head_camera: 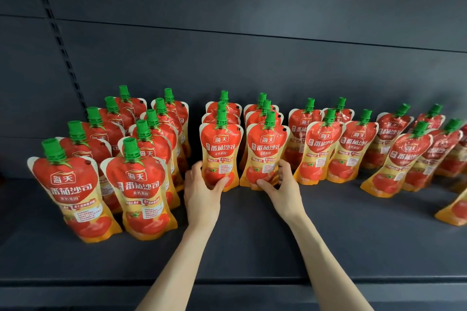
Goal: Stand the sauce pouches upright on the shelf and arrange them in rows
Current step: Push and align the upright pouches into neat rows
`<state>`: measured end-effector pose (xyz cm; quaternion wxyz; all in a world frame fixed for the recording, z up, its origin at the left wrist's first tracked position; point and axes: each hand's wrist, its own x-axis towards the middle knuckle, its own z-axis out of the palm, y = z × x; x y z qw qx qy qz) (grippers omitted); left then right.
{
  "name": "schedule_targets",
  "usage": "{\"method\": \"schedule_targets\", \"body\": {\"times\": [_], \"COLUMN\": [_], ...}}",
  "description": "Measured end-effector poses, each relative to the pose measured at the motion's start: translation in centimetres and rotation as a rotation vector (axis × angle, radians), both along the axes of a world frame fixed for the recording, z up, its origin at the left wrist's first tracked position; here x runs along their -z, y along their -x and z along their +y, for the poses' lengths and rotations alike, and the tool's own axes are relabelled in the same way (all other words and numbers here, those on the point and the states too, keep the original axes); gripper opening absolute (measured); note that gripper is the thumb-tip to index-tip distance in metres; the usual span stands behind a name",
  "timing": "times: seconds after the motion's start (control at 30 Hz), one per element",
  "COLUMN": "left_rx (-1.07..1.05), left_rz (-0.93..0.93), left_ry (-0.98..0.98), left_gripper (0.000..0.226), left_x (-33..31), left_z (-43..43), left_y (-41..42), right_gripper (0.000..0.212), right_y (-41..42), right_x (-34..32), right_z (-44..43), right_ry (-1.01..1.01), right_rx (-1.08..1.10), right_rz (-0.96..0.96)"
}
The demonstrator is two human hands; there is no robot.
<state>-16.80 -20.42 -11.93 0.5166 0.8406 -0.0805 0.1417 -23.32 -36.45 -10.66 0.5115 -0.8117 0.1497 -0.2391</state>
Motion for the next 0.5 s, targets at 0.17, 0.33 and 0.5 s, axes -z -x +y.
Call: {"method": "schedule_targets", "body": {"times": [0.17, 0.33, 0.5], "left_rx": [0.006, 0.010, 0.014], "left_rz": [0.003, 0.007, 0.018], "left_ry": [0.008, 0.016, 0.020], "left_gripper": [0.066, 0.065, 0.065], "left_x": [0.06, 0.17, 0.10], "left_z": [-0.01, -0.01, 0.01], "left_y": [0.07, -0.02, 0.01], "right_gripper": [0.062, 0.059, 0.057], "right_y": [0.20, 0.21, 0.20], "right_x": [-0.11, -0.19, -0.21], "right_z": [0.14, 0.23, 0.28], "right_ry": [-0.013, -0.006, -0.015], "right_rx": [-0.009, -0.011, -0.005], "right_rz": [-0.012, 0.000, 0.013]}}
